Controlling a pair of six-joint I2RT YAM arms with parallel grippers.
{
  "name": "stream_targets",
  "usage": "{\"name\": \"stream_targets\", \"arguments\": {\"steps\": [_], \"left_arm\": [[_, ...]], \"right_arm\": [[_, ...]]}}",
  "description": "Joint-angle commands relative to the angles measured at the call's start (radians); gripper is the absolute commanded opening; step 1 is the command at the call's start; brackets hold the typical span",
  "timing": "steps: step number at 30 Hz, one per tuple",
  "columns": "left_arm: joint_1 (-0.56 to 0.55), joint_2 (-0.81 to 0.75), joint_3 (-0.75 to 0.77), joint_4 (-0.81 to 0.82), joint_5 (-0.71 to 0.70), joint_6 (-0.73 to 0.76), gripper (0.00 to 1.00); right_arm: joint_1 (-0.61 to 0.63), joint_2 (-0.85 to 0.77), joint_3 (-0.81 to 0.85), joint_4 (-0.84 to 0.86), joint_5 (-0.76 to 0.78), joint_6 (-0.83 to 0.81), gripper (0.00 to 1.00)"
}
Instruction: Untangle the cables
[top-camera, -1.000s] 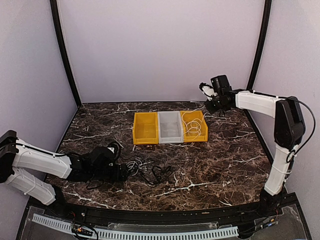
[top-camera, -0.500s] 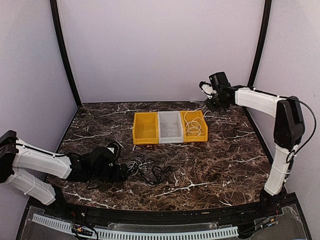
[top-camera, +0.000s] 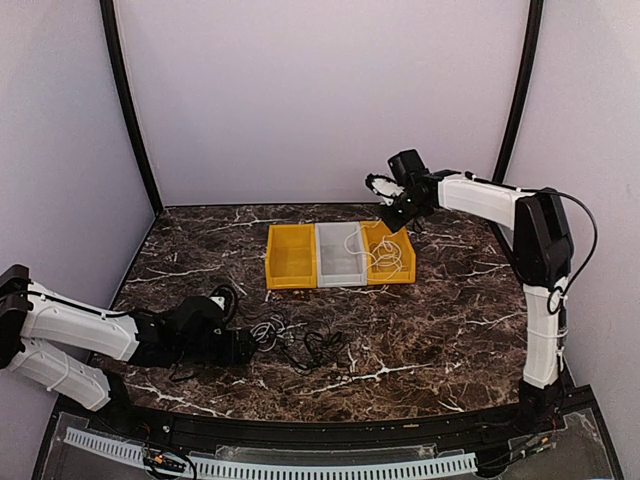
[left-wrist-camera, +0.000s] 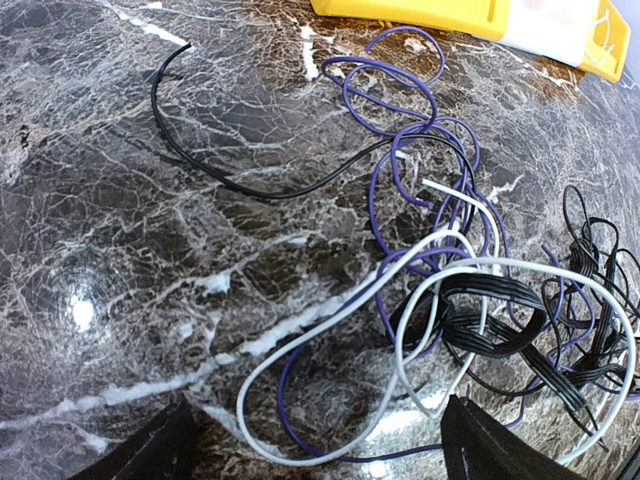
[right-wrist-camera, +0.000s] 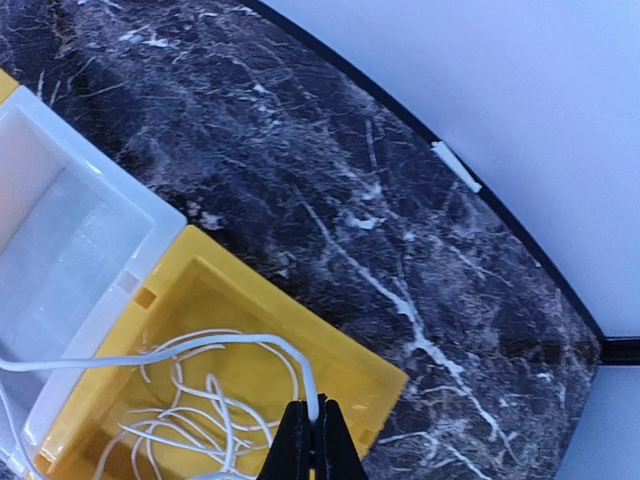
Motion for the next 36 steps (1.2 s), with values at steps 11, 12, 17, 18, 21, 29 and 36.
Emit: {"name": "stream_targets", "arguments": {"steps": [11,12,17,18,21,29,36], "left_arm": [[-0.005,0.004,-0.020,-0.023,0.003,-0.017,0.88],[-0.006,0.006,-0.018,-0.024,0.003,-0.016,0.88],[-0.006,0.000,-0.017,-0.031,0.000,-0.014,0.88],[-0.004,-0.002,-0.017,-0.032,-0.001,-0.014,0.88],[-0.006,-0.011,-0.017,-0.032,-0.003,-0.015,0.88],[-0.005,-0.021,-0.008,-0.035,0.000,-0.012,0.88],[-0.005,-0.039,-0.005,-0.058,-0.005,-0.015,0.88]], "right_arm": [[-0.015,0.071,0.027,-0.109,-0.212,0.057,0.04],[-0.019,0.053,0.029,-0.120,-0.210,0.053,0.10],[-0.028,-0.052,0.005,-0.157,-0.173,0.008,0.37],[-0.028,-0.069,-0.001,-0.163,-0.172,-0.001,0.39],[-0.027,-0.119,-0.024,-0.170,-0.161,-0.026,0.40],[0.102,-0.145,-0.103,-0.139,-0.213,-0.198,0.40],[0.176,-0.031,0.014,-0.157,-0.092,-0.254,0.36]]}}
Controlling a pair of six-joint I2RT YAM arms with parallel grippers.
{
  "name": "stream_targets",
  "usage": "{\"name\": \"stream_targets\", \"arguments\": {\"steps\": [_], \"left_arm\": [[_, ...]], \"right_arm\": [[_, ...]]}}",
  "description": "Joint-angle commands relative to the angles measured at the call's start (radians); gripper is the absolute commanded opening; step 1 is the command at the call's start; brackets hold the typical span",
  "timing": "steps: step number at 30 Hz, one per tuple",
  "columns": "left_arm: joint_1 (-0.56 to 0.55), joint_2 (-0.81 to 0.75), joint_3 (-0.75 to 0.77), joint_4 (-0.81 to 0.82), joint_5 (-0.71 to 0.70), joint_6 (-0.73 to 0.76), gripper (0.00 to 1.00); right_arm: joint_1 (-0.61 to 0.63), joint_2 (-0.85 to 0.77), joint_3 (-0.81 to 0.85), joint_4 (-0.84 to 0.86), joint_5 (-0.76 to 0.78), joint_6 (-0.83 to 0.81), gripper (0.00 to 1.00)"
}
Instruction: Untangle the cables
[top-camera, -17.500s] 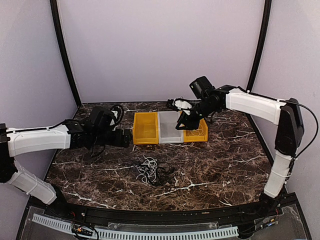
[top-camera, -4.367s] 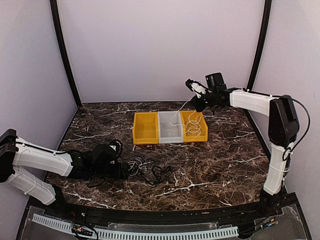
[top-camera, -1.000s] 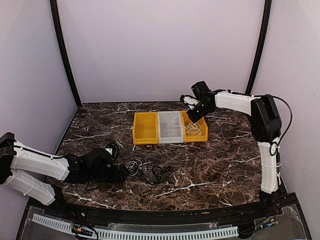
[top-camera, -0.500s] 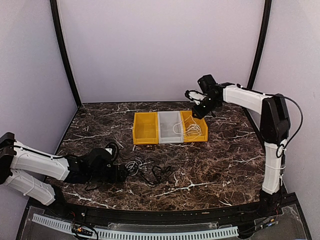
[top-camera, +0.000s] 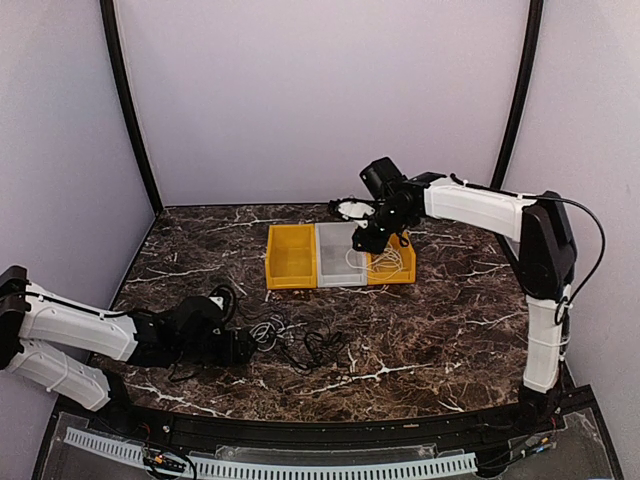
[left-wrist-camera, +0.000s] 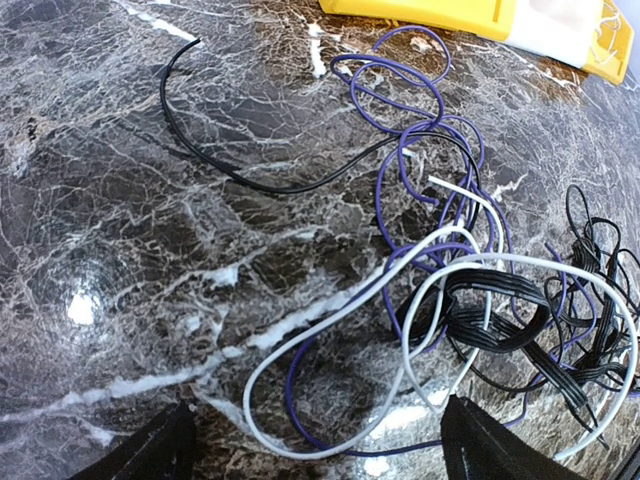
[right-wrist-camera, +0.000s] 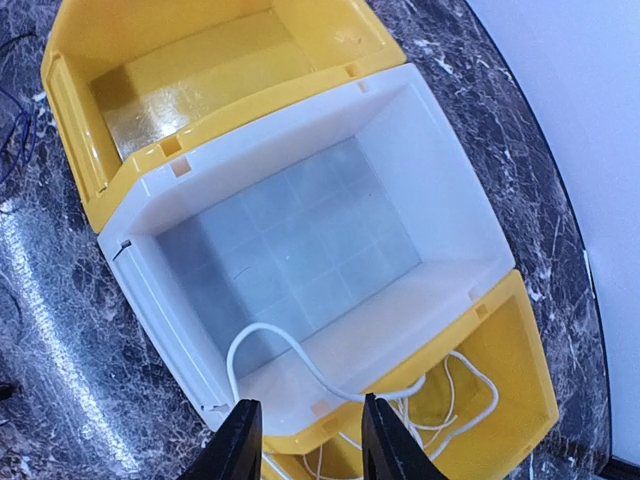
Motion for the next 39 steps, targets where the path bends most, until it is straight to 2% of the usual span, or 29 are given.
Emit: {"name": "stream_targets", "arguments": {"steps": [1,7,9,13,20,26,32,39], "left_arm": [[-0.005,-0.032,-0.006,-0.043,-0.005,-0.006,0.88],[-0.004,-0.031,-0.012,-0.034,-0.006,-0.010,0.88],[-0.005,-0.026,-0.012,-0.029,-0.004,-0.011,0.88],[-0.005,-0.021,-0.011,-0.023,-0.003,-0.013,0.88],[-0.005,0.002,-0.006,-0.014,-0.001,-0.004,0.88],[-0.005,0.041,0.009,0.005,0.009,0.005,0.88],[-0.005,0.067,0.014,0.020,0.015,0.010,0.88],[-0.004,0.066,0.026,0.005,0.015,0.011,0.88]], "right_arm": [[0.021,0.063,0.065,0.003,0.098,-0.074,0.36],[0.037,0.146,0.122,-0.007,0.157,-0.103,0.35],[0.037,0.160,0.138,-0.005,0.164,-0.100,0.28],[0.037,0.151,0.137,0.006,0.168,-0.089,0.00],[0.029,0.012,0.003,0.088,0.234,-0.110,0.00],[-0.038,-0.075,-0.116,0.144,0.259,-0.124,0.00],[-0.113,-0.066,-0.164,0.163,0.208,-0.108,0.00],[-0.116,0.035,-0.142,0.171,0.174,-0.105,0.00]]}}
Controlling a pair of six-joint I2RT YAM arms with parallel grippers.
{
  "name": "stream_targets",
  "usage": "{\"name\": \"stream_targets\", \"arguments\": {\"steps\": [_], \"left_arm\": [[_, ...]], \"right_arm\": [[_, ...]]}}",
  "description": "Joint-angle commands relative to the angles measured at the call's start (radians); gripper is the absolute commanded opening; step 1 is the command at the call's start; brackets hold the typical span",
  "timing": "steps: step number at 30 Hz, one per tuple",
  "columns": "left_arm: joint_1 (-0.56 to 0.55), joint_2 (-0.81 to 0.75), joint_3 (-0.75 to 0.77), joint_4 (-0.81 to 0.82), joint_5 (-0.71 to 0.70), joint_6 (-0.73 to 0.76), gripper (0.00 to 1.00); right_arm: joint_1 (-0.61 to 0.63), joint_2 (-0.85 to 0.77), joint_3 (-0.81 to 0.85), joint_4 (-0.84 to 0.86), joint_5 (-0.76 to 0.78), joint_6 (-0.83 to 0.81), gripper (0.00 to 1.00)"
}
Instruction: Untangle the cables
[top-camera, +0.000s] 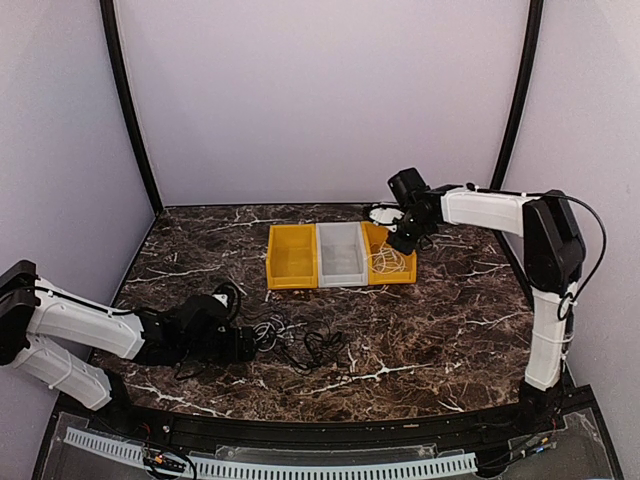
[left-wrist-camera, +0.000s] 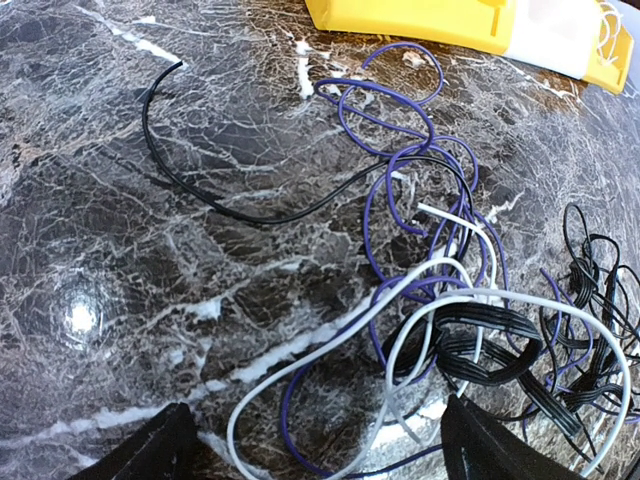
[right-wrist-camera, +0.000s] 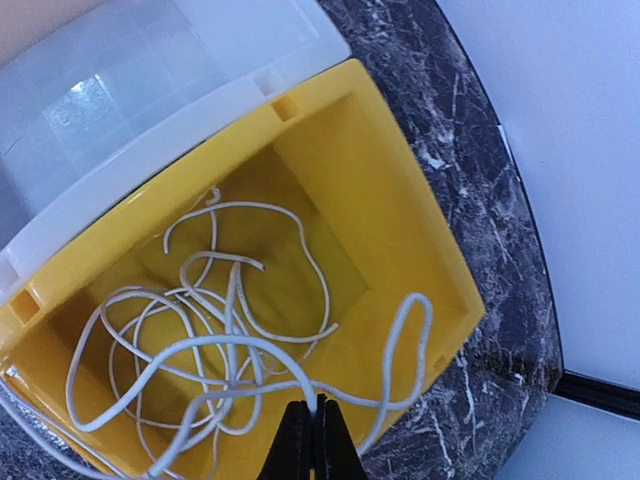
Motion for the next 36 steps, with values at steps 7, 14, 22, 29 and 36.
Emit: {"name": "stream_targets", "arguments": {"steps": [7,14,22,29,36], "left_arm": [[-0.003,0.003,0.009,-0.060,0.010,0.002,0.88],[-0.005,0.030,0.018,-0.047,0.021,0.001,0.88],[-0.005,0.076,0.035,-0.022,0.034,0.004,0.88],[-0.004,0.094,0.046,-0.017,0.041,0.010,0.88],[-0.005,0.084,0.045,-0.029,0.035,0.011,0.88]], "right_arm": [[0.019,0.117,0.063,0.008,-0.110,0.034,0.00],[0.016,0.021,0.049,-0.039,-0.073,0.059,0.14],[0.017,-0.111,0.009,-0.135,-0.181,0.027,0.34],[0.022,-0.073,-0.003,-0.230,-0.292,-0.055,0.45],[0.030,-0.001,0.010,-0.260,-0.310,-0.097,0.52]]}}
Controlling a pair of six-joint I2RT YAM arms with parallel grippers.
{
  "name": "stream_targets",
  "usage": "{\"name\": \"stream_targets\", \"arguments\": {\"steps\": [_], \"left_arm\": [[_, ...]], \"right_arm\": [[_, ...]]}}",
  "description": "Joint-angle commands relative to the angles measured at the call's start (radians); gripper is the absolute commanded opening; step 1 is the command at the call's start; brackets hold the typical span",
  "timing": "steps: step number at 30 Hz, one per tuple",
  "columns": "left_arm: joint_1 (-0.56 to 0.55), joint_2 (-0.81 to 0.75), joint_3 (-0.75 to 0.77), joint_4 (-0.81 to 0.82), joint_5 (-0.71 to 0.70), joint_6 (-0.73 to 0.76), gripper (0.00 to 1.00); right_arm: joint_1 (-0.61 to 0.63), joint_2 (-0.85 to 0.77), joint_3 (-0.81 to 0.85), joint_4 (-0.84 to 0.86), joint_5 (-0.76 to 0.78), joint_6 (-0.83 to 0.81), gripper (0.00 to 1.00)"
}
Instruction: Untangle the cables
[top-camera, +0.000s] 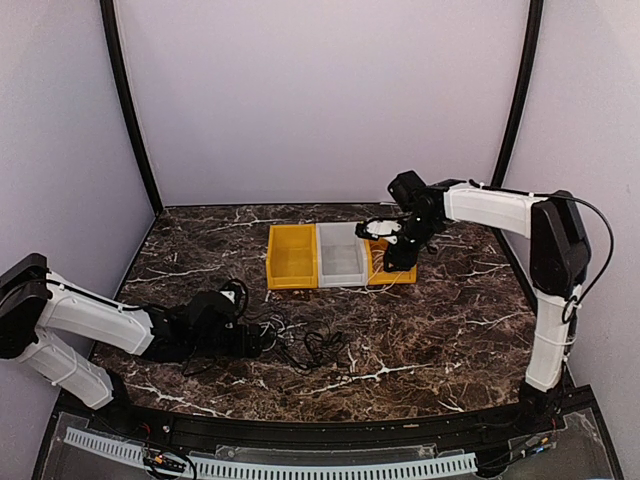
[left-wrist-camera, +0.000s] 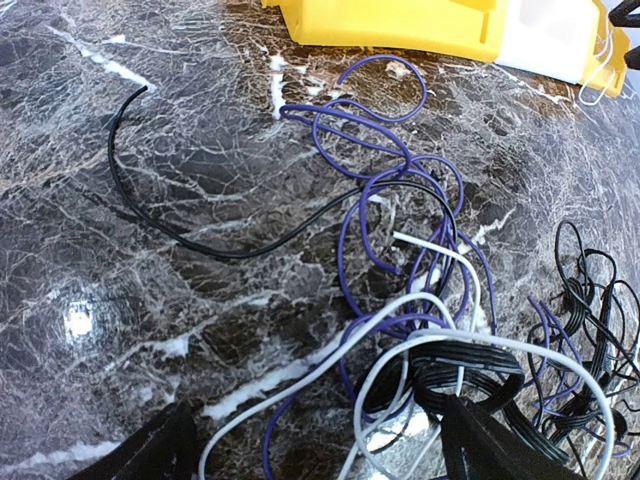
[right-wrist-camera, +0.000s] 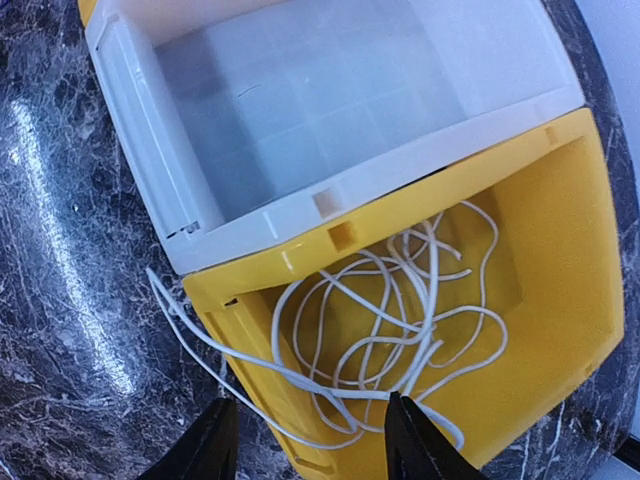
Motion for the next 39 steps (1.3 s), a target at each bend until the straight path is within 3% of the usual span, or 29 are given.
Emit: {"name": "stream_targets", "arguments": {"steps": [1,4,9,26,39], "left_arm": [[-0.006,0.009,-0.003,-0.062,0.032,-0.004,0.88],[-0.004,0.011,-0.003,-0.060,0.033,-0.006,0.88],[-0.005,0.013,-0.001,-0.062,0.035,-0.008,0.88],[-0.004,0.021,0.014,-0.072,0.040,-0.004,0.88],[-0.005,0.033,0.025,-0.071,0.051,0.000,0.88]], "right_arm": [[0.010,0.038,-0.001,-0.011,-0.022,-0.027,0.52],[0.009,0.060,0.015,0.013,-0.004,-0.011,0.46],[0.004,0.074,0.054,0.038,0.022,0.008,0.01],[-0.074,0.150,0.174,0.179,0.331,-0.003,0.00],[-0.032,0.187,0.229,0.170,0.324,0.075,0.00]]}}
